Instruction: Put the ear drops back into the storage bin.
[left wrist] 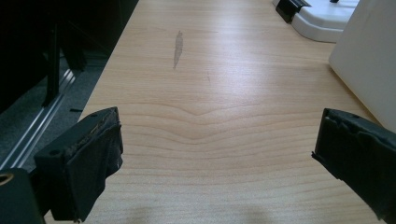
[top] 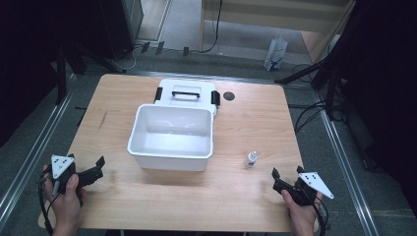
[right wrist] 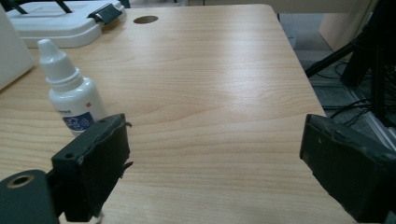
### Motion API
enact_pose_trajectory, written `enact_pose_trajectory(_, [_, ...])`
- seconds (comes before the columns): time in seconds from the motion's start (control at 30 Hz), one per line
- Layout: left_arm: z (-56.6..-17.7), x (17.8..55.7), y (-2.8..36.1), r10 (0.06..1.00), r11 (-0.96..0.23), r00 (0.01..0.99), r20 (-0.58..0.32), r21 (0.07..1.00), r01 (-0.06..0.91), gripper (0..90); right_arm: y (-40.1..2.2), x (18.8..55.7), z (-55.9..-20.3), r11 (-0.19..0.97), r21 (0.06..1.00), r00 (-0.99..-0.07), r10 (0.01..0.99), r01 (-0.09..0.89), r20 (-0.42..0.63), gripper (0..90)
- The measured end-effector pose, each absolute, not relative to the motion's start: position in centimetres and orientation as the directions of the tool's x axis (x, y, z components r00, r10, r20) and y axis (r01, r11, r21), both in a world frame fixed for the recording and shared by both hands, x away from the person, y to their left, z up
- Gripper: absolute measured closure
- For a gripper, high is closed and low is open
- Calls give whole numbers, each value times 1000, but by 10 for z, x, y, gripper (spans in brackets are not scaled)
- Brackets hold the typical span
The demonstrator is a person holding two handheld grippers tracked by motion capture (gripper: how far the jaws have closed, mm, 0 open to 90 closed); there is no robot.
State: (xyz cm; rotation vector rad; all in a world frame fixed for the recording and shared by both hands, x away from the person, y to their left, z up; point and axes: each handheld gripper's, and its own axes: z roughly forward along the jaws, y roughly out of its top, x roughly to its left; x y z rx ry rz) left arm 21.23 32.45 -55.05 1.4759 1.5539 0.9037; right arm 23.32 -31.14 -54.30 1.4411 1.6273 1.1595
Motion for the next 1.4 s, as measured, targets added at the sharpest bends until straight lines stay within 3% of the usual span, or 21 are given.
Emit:
enact_pose_trajectory(0.3, [-551, 213, 321, 999, 39, 6, -46, 898, 439, 18, -304, 236, -533, 53, 893, -207, 977, 447, 46, 209])
enact_pose_trajectory(0.7, [-551, 214, 322, 999, 47, -1, -52, 890, 453, 18, -282, 258, -504, 221, 809, -310, 949, 545, -51, 258])
enact_pose_trajectory(0.9, [-551, 215, 321, 999, 33, 2, -38, 890, 454, 18, -269, 276, -490, 320, 691, -371, 925, 649, -81, 270])
enact_pose_trajectory(1.0, [-551, 215, 321, 999, 31, 7, -39, 889, 457, 18, -262, 290, -483, 407, 581, -419, 900, 705, -122, 269])
enact_pose_trajectory(1.17, [-551, 215, 321, 999, 29, 10, -38, 888, 459, 18, -255, 301, -476, 478, 482, -470, 870, 734, -147, 266])
enact_pose_trajectory(1.23, [-551, 215, 321, 999, 27, 14, -37, 887, 460, 19, -247, 308, -472, 520, 398, -511, 848, 756, -138, 271])
enact_pose_trajectory(1.4, [-551, 215, 321, 999, 22, 19, -35, 886, 463, 18, -238, 322, -466, 578, 261, -572, 813, 773, -105, 378])
